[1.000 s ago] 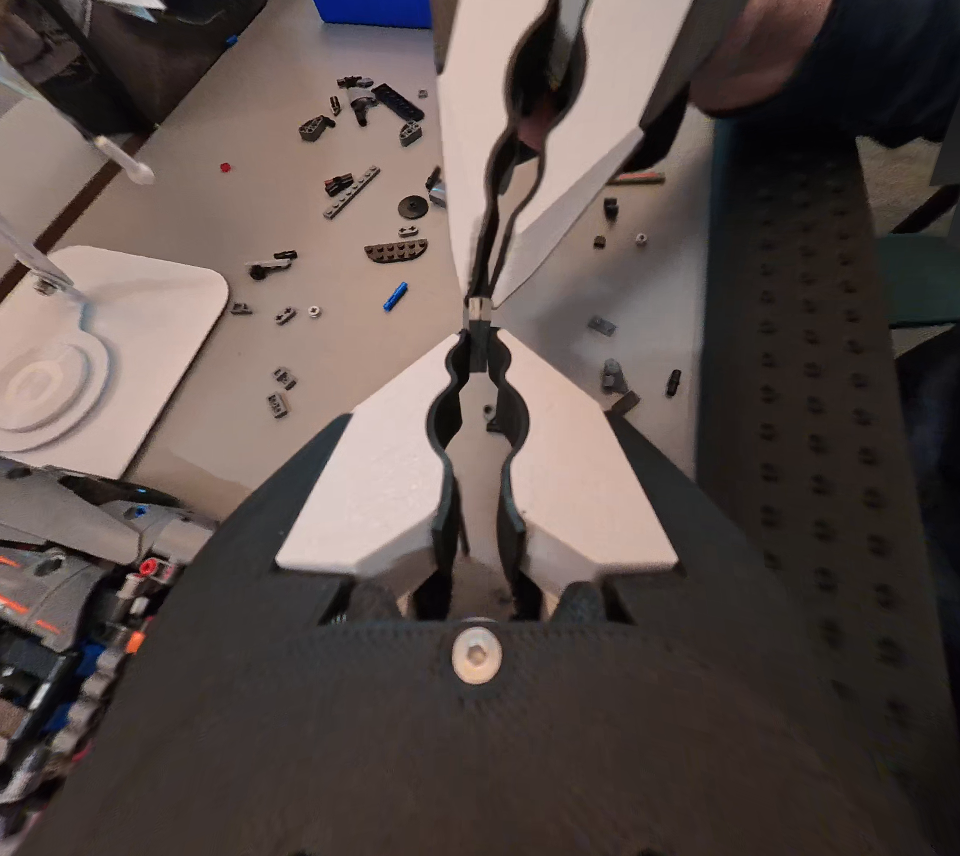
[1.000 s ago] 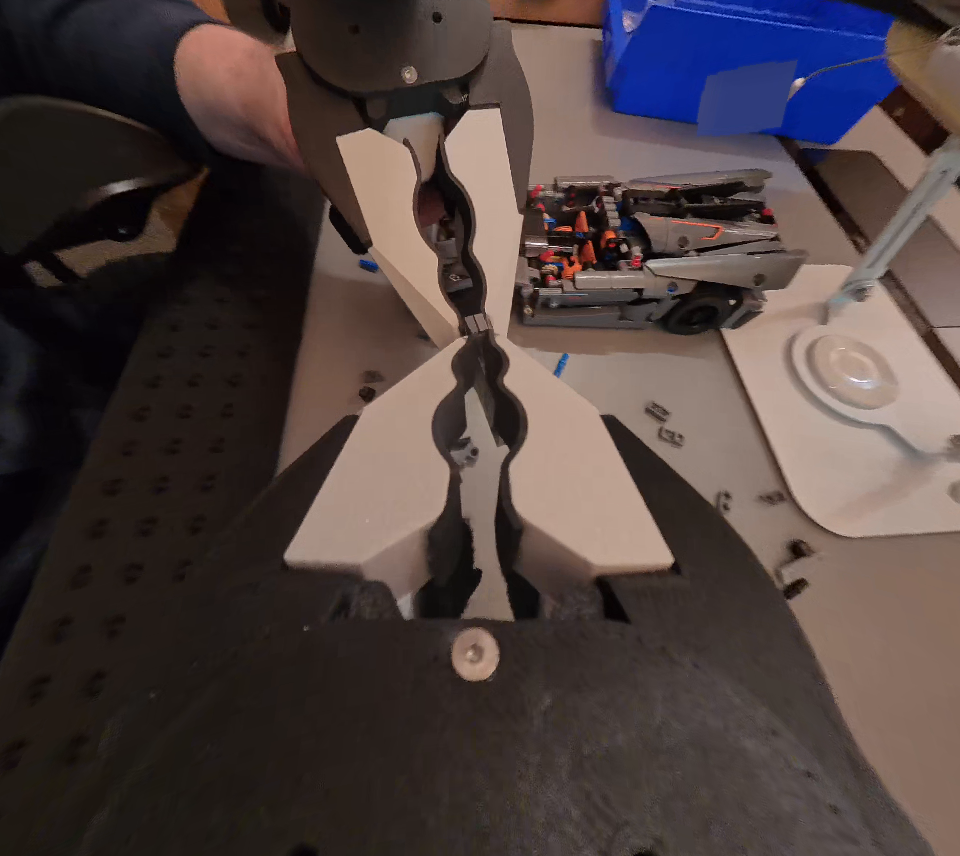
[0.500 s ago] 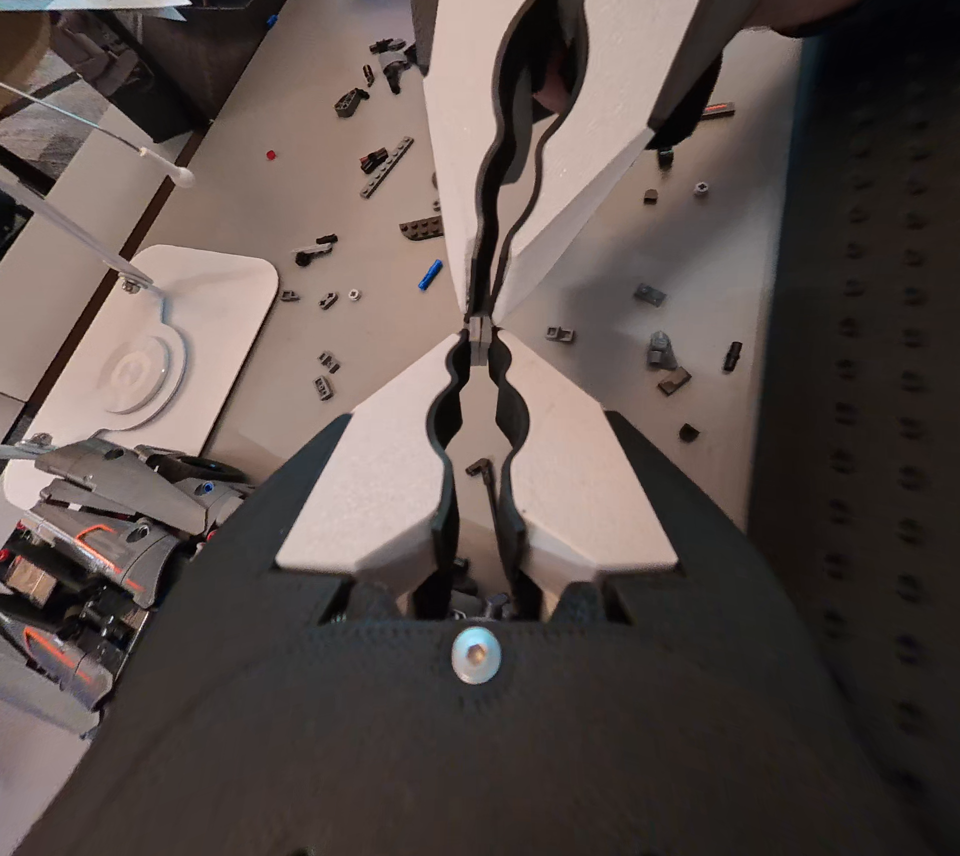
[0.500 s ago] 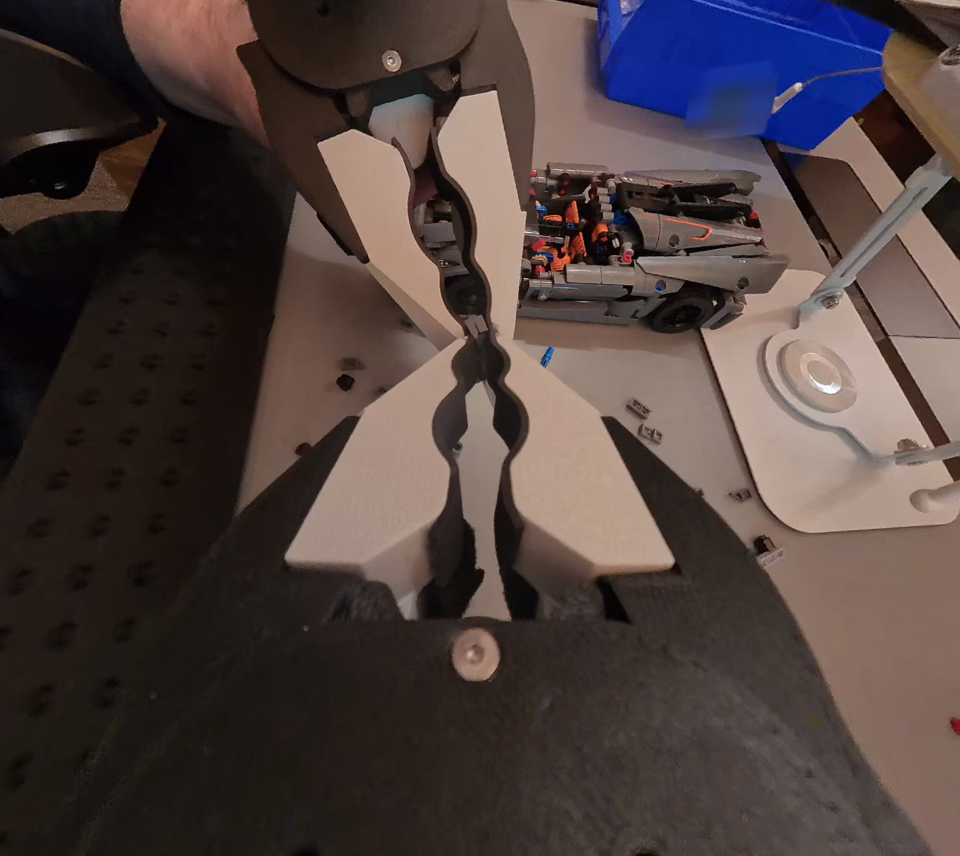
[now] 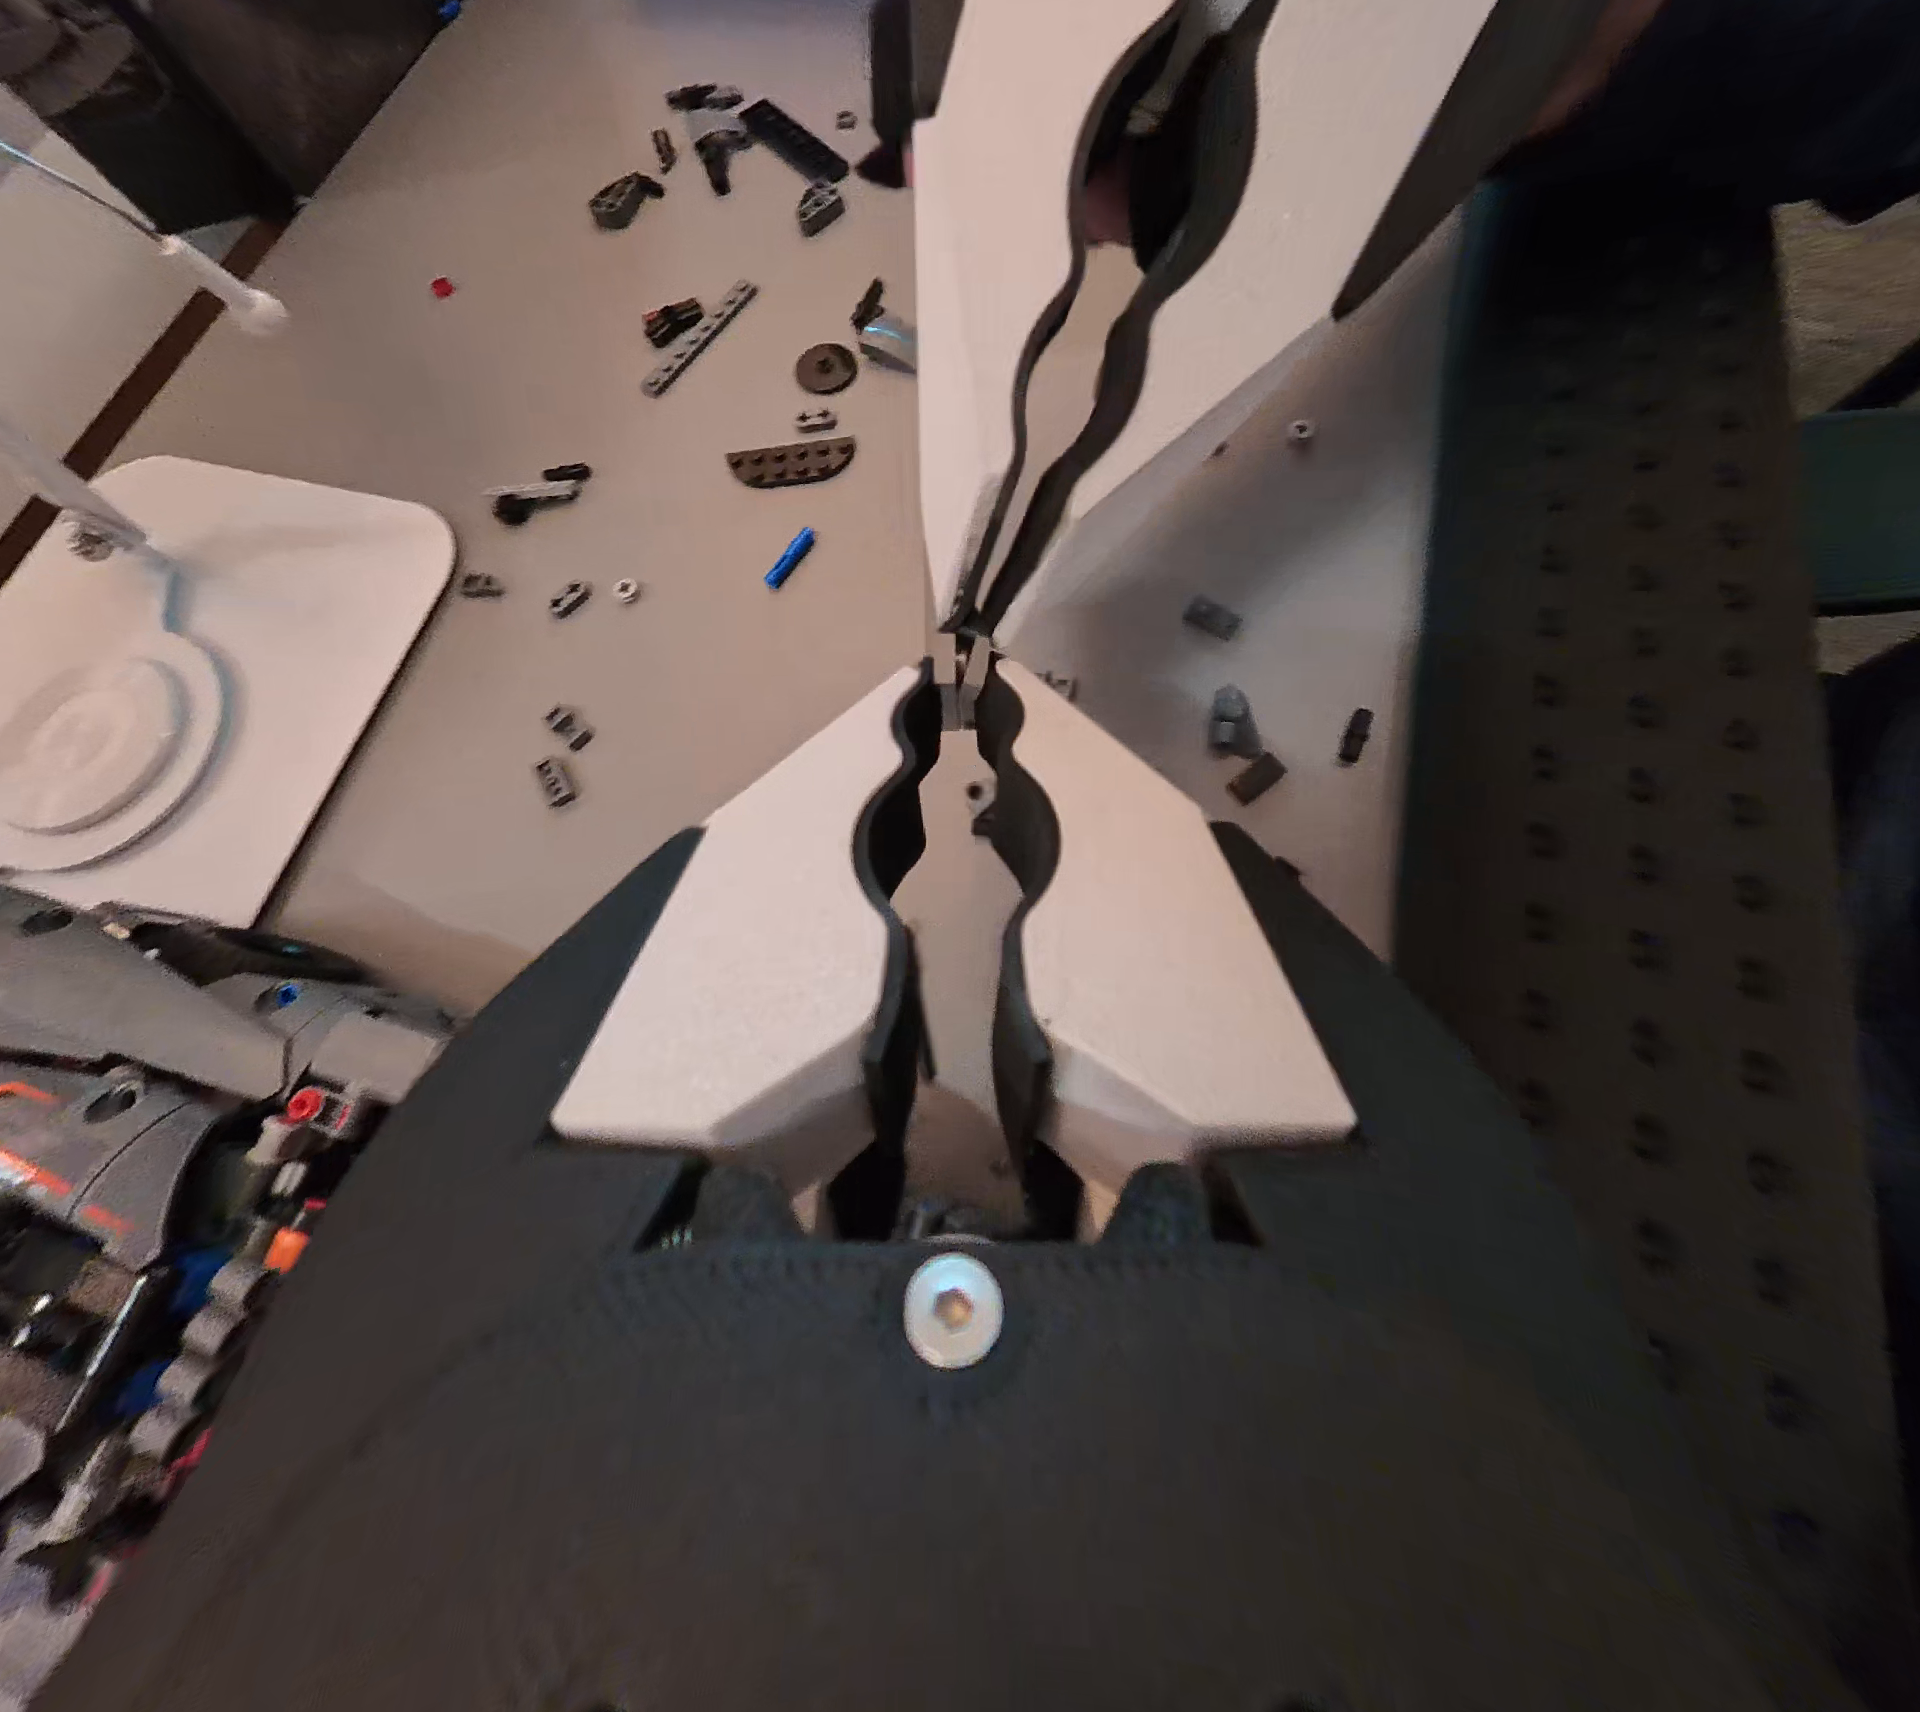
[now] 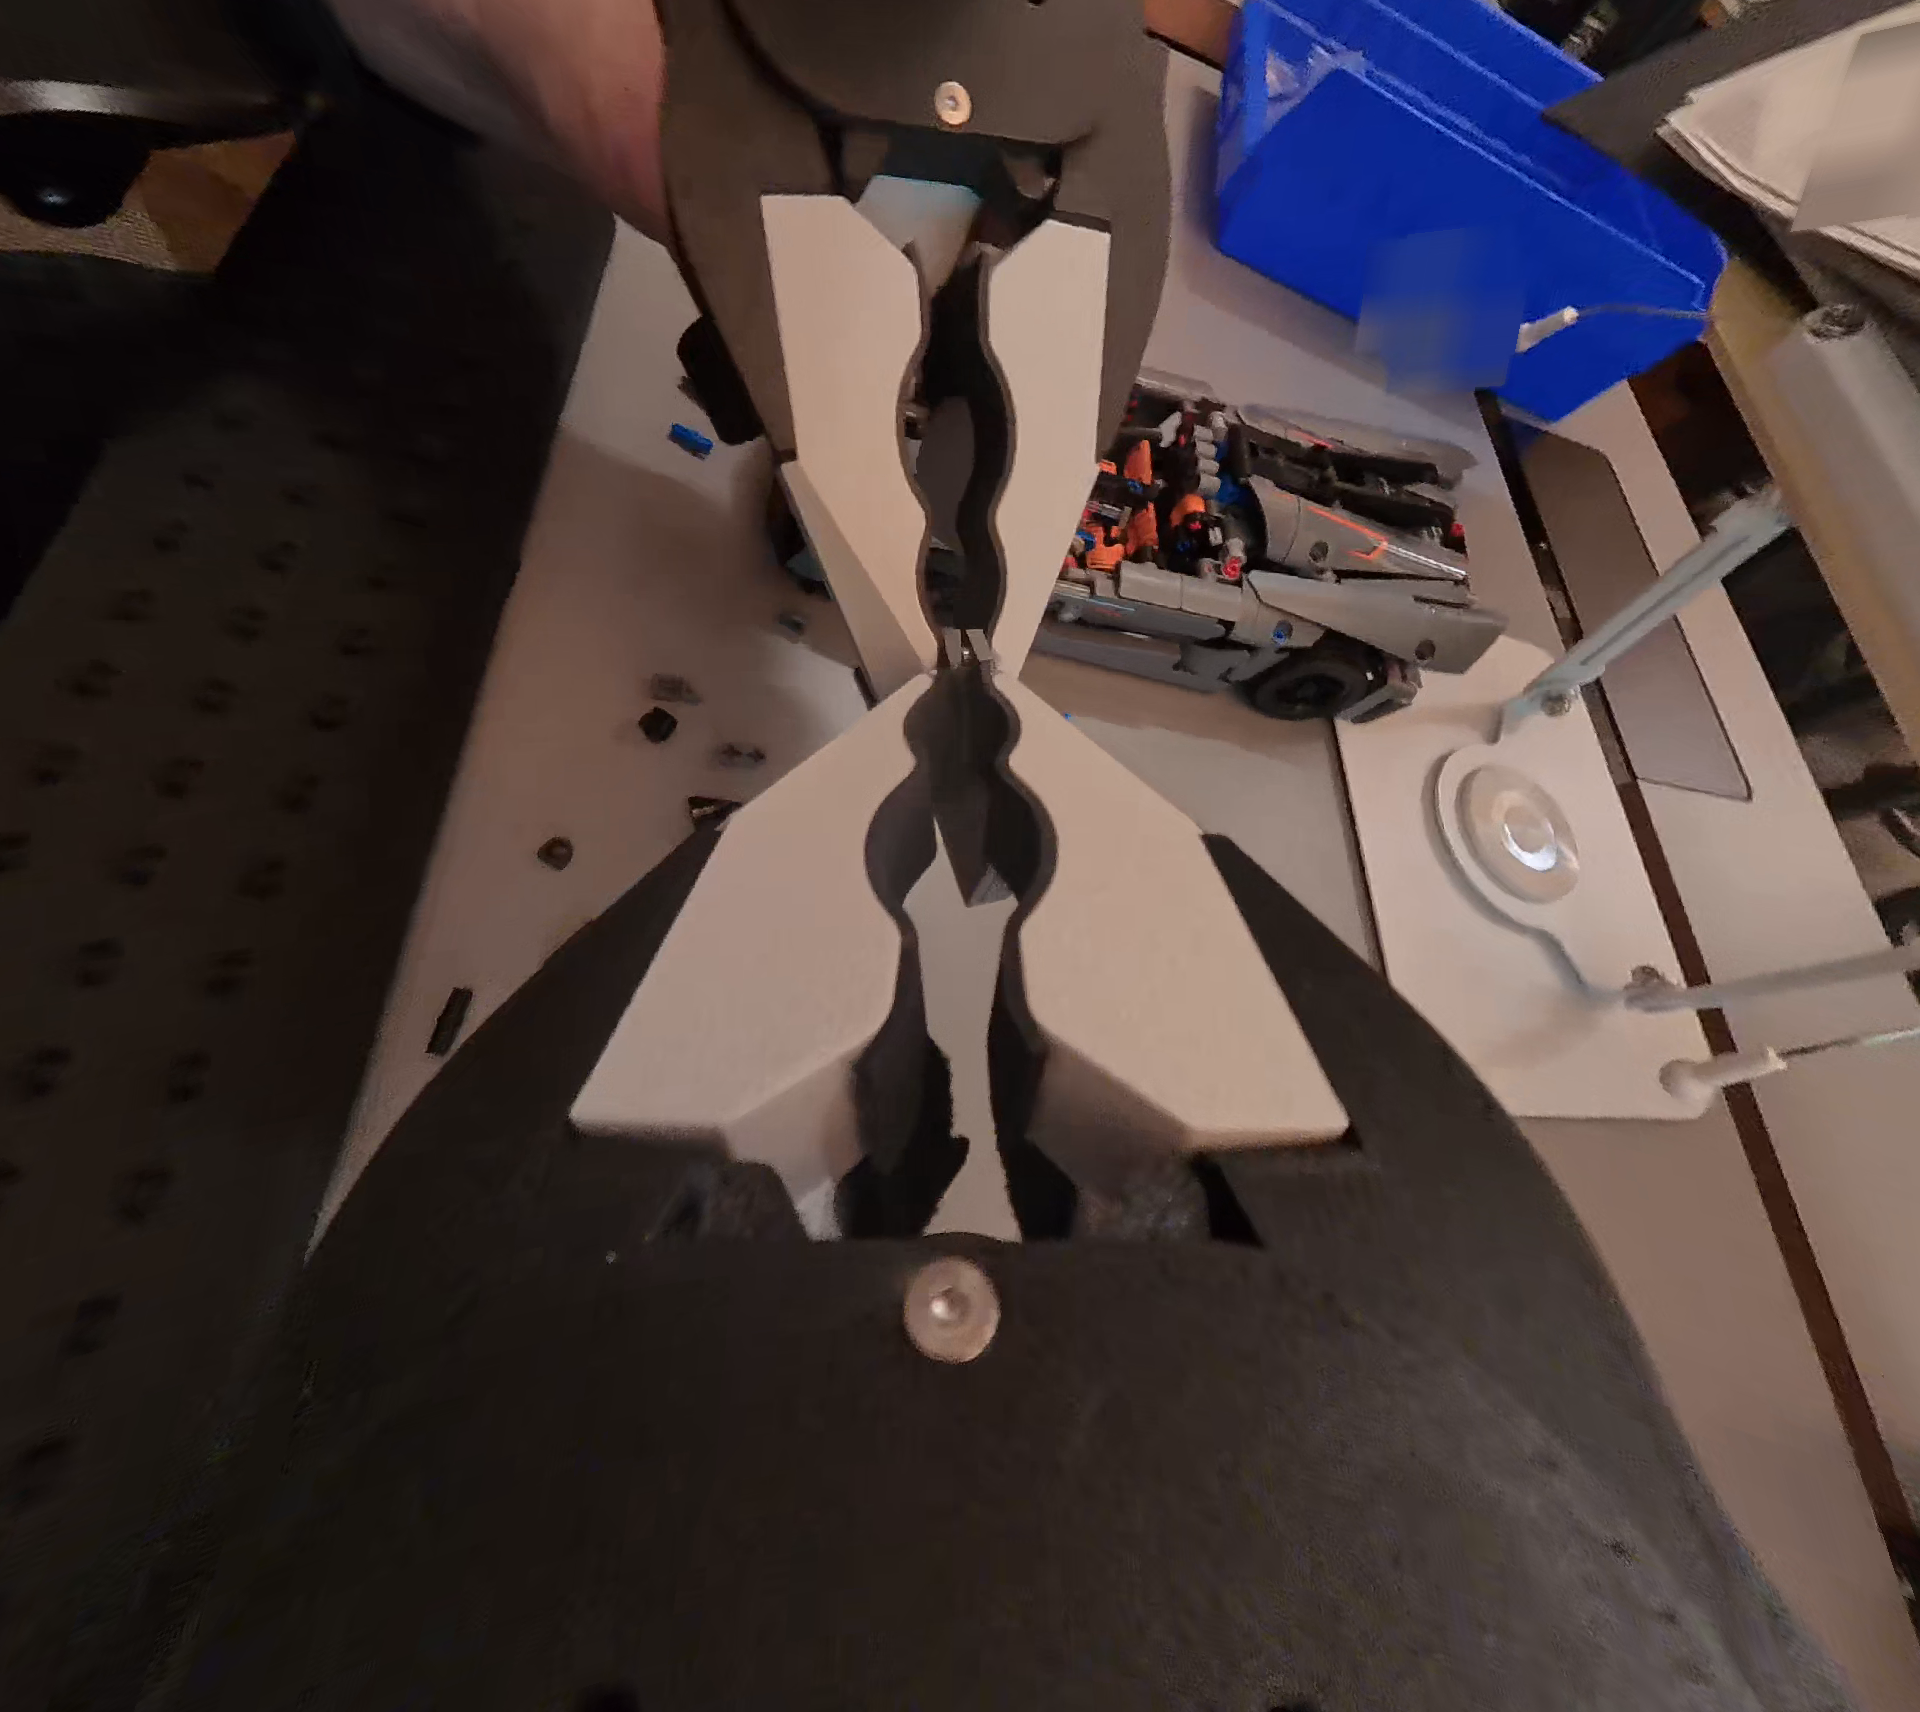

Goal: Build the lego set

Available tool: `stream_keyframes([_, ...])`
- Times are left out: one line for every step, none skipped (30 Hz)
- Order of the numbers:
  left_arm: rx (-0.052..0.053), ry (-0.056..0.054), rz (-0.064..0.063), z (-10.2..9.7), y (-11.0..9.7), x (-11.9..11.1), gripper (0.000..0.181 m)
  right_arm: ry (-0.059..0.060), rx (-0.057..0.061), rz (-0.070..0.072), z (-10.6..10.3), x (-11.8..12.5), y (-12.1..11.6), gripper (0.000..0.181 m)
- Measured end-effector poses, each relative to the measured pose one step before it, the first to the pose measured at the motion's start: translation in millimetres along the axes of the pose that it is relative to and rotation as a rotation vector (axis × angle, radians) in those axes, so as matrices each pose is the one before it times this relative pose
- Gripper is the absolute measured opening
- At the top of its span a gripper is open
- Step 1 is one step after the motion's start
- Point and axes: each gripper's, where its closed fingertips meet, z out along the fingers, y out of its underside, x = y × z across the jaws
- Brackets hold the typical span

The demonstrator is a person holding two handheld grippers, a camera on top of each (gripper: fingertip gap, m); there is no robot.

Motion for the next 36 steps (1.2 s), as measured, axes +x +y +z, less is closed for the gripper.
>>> stream_keyframes([0.0007,0.0250,-0.0039,-0.11,-0.23,3.31,0.004,-0.0222,0.0142,-0.0096,-1.07,-2.66,-0.68,0.000])
stream_keyframes([0.0057,0.0354,0.0042,-0.06,-0.44,5.11,0.004,-0.0263,0.0191,-0.0176,-1.67,-3.52,-1.04,0.000])
stream_keyframes([0.0162,0.0238,0.0090,-0.34,-1.80,3.65,0.004,-0.0246,0.0173,-0.0051,-1.64,-2.80,-1.48,0.000])
stream_keyframes([0.0049,0.0207,0.0005,-0.36,-0.71,2.86,0.004,-0.0189,0.0104,-0.0046,-1.01,-2.12,-1.11,0.000])
stream_keyframes([-0.0042,0.0194,0.0020,0.19,0.10,3.02,0.004,-0.0161,0.0053,-0.0131,-0.59,-2.40,-0.47,0.000])
stream_keyframes([-0.0003,0.0101,0.0183,0.48,-0.13,2.81,0.004,-0.0202,0.0073,-0.0099,-0.88,-2.94,-0.53,0.000])
stream_keyframes([0.0029,0.0128,0.0285,0.35,-0.54,3.72,0.004,-0.0251,0.0112,-0.0010,-0.97,-3.12,-0.81,0.000])
stream_keyframes([-0.0038,0.0096,0.0159,0.55,0.20,2.44,0.004,-0.0249,0.0084,0.0047,-0.64,-2.95,-0.30,0.000])
stream_keyframes([-0.0096,0.0009,0.0193,0.65,0.57,1.72,0.004,-0.0210,0.0046,0.0084,-0.25,-2.09,0.16,0.000])
stream_keyframes([-0.0096,-0.0078,0.0356,0.30,0.52,1.11,0.004,-0.0233,0.0058,0.0174,0.06,-2.08,-0.13,0.000])
stream_keyframes([-0.0097,-0.0007,0.0260,0.07,0.71,1.46,0.004,-0.0236,0.0059,0.0237,0.25,-1.80,0.00,0.000])
stream_keyframes([-0.0105,-0.0140,0.0124,0.37,1.06,-0.90,0.004,-0.0123,0.0000,0.0214,0.32,-0.15,0.81,0.000])
stream_keyframes([-0.0147,-0.0112,0.0082,0.77,1.45,-0.94,0.004,-0.0074,-0.0050,0.0177,0.67,0.31,1.51,0.000])
stream_keyframes([-0.0128,0.0082,-0.0008,0.57,1.56,0.99,0.004,-0.0139,-0.0042,0.0296,0.82,-0.29,1.35,0.000])
stream_keyframes([-0.0029,0.0022,-0.0049,0.11,0.68,-0.10,0.004,-0.0140,0.0034,0.0346,0.34,0.15,0.38,0.000])
stream_keyframes([0.0012,-0.0094,0.0014,-0.07,-0.10,-1.15,0.004,-0.0075,0.0086,0.0223,-0.17,0.64,-0.15,0.000])
stream_keyframes([-0.0087,-0.0024,-0.0021,-0.11,0.47,-0.46,0.004,-0.0007,0.0067,0.0077,0.05,0.61,-0.01,0.000])
stream_keyframes([-0.0081,-0.0008,-0.0106,-0.54,0.36,-0.89,0.004,0.0078,0.0044,-0.0053,-0.01,0.78,-0.40,0.000])
stream_keyframes([0.0047,-0.0022,-0.0127,-0.84,-0.68,-1.08,0.004,0.0170,0.0019,-0.0173,-0.31,1.18,-1.00,0.000])
stream_keyframes([0.0075,0.0058,-0.0255,-0.80,-0.55,-0.90,0.004,0.0265,-0.0031,-0.0339,-0.14,1.32,-0.93,0.000])
stream_keyframes([0.0038,0.0112,-0.0309,-0.70,0.20,-0.83,0.004,0.0394,-0.0130,-0.0455,0.42,2.15,-0.26,0.000])
stream_keyframes([-0.0003,0.0071,-0.0275,-0.35,1.26,-1.75,0.004,0.0465,-0.0252,-0.0561,1.17,1.99,0.70,0.000])
stream_keyframes([0.0044,0.0156,-0.0205,-0.07,1.29,0.06,0.005,0.0417,-0.0220,-0.0529,0.99,1.34,-0.05,0.000])
stream_keyframes([0.0197,0.0291,-0.0337,-0.75,-0.83,1.27,0.005,0.0352,-0.0054,-0.0477,-0.39,0.66,-1.92,0.000])
stream_keyframes([0.0150,0.0245,-0.0343,-0.91,-0.49,0.25,0.004,0.0205,-0.0041,-0.0315,-0.75,0.08,-1.68,0.000])
stream_keyframes([0.0102,0.0161,-0.0193,-0.12,-0.35,0.41,0.004,0.0008,0.0004,-0.0069,-0.64,-0.69,-1.67,0.000])
stream_keyframes([-0.0070,-0.0057,-0.0143,0.31,1.50,-2.26,0.004,-0.0055,0.0084,0.0131,-0.22,-0.10,-1.35,0.000])
stream_keyframes([-0.0080,-0.0018,0.0053,0.58,1.42,-0.39,0.004,-0.0073,-0.0020,0.0206,0.44,0.47,1.64,0.000])
stream_keyframes([-0.0038,-0.0063,0.0045,0.75,0.62,-0.31,0.004,-0.0079,-0.0020,0.0176,0.57,0.52,2.60,0.000])
stream_keyframes([-0.0030,0.0016,-0.0040,0.71,0.22,0.41,0.004,-0.0075,0.0082,0.0190,-0.23,0.72,1.23,0.000])
stream_keyframes([-0.0012,0.0079,-0.0056,0.55,0.37,0.84,0.004,-0.0076,0.0105,0.0203,-0.89,0.88,0.03,0.000])
stream_keyframes([-0.0046,0.0085,-0.0070,0.53,1.22,0.43,0.004,-0.0047,0.0135,0.0187,-1.28,1.16,-1.38,0.000])
stream_keyframes([0.0001,-0.0113,-0.0064,0.01,0.95,-2.51,0.004,-0.0039,0.0124,0.0199,-1.00,1.02,-1.58,0.000])
stream_keyframes([-0.0006,0.0002,-0.0086,-0.11,0.56,-1.08,0.004,-0.0034,-0.0019,0.0159,0.38,0.45,0.50,0.000])
stream_keyframes([0.0035,0.0053,-0.0080,-0.20,-0.49,-0.25,0.004,0.0060,-0.0132,0.0050,1.08,1.09,2.75,0.000])
stream_keyframes([0.0080,-0.0018,-0.0024,-0.32,-1.16,-0.54,0.004,0.0090,-0.0135,0.0006,1.33,1.05,3.06,0.001])
